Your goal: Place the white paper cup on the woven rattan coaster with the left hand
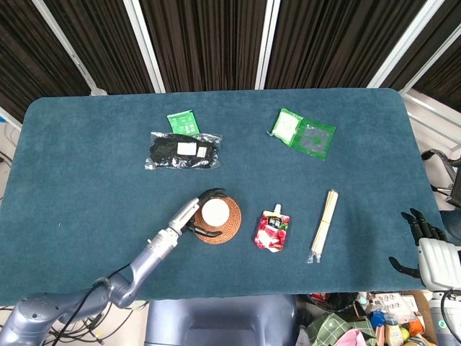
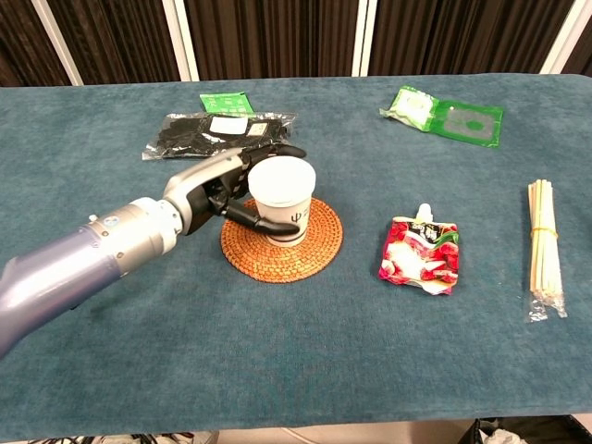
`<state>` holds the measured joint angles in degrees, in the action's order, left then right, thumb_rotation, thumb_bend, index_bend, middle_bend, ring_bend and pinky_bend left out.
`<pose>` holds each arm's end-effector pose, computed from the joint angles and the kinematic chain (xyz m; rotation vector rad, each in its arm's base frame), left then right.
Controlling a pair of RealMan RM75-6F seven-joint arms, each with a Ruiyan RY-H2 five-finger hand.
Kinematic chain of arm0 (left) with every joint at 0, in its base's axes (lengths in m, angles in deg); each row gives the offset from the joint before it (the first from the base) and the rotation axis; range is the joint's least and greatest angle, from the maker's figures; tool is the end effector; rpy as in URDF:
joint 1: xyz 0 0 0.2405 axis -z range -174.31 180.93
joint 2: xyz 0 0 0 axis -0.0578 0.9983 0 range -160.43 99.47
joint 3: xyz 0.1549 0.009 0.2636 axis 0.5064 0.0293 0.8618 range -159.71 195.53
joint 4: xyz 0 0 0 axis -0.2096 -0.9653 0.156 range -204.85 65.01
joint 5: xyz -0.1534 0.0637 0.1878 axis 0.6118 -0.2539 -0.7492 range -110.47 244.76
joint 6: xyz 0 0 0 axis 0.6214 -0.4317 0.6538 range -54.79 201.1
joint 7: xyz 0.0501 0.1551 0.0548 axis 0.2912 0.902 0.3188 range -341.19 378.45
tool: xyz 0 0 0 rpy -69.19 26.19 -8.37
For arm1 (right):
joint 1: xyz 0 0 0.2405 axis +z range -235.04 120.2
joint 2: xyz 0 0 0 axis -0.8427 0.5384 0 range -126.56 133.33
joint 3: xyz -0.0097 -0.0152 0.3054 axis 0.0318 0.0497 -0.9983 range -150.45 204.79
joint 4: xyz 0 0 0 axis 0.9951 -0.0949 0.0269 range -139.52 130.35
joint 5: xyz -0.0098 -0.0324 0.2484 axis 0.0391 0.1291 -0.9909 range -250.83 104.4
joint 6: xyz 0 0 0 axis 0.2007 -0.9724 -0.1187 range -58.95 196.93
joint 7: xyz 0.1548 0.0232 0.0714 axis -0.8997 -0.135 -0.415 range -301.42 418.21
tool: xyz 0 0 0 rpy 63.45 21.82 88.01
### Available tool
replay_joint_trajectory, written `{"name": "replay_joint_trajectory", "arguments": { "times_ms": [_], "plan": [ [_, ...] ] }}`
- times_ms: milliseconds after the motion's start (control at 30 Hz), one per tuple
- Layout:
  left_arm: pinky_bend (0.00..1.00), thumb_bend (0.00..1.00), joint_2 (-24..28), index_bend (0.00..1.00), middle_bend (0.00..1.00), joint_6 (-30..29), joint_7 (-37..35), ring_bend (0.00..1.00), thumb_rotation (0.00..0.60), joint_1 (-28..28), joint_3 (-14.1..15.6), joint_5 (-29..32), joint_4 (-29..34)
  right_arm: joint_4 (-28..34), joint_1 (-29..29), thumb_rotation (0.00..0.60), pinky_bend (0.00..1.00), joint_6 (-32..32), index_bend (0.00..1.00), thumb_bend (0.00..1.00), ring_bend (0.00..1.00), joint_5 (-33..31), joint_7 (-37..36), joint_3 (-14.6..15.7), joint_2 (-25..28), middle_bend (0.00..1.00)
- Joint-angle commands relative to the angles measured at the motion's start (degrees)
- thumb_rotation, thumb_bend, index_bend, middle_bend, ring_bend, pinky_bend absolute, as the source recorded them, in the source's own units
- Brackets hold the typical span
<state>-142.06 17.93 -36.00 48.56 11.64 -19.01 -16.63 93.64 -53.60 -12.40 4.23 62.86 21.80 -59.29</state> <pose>-0.1544 0.3973 -0.1903 -1.6456 -1.9076 -1.5228 -0.3758 -0.2170 0.1467 1.2746 -1.0006 0.8137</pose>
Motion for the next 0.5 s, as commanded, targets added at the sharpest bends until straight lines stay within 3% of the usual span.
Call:
{"name": "replay_joint_trajectory", "arguments": {
  "times_ms": [33, 300, 500],
  "plan": [
    [0.00, 0.04, 1.8, 0.00, 0.05, 0.9, 0.9, 0.00, 0.600, 0.0, 0.9, -0.5, 1.3, 0.0, 0.0, 0.600, 0.19, 0.0, 0.13, 0.10, 0.19, 0.0, 0.0, 0.0, 0.0, 0.04],
    [0.00, 0.04, 11.2, 0.00, 0.03, 0.6, 6.4, 0.00, 0.600, -2.0, 1.6, 0.5, 10.2, -0.1, 0.0, 0.600, 0.19, -0.2, 0.13, 0.10, 0.19, 0.1, 0.0, 0.0, -0.1, 0.04],
    [0.00, 0.04, 25.7, 0.00, 0.03, -0.7, 21.6, 0.00, 0.600, -4.6, 2.8, 1.5, 23.3, -0.1, -0.1, 0.600, 0.19, -0.3, 0.13, 0.10, 0.19, 0.5, 0.4, 0.2, -0.2, 0.04]
  ]
}}
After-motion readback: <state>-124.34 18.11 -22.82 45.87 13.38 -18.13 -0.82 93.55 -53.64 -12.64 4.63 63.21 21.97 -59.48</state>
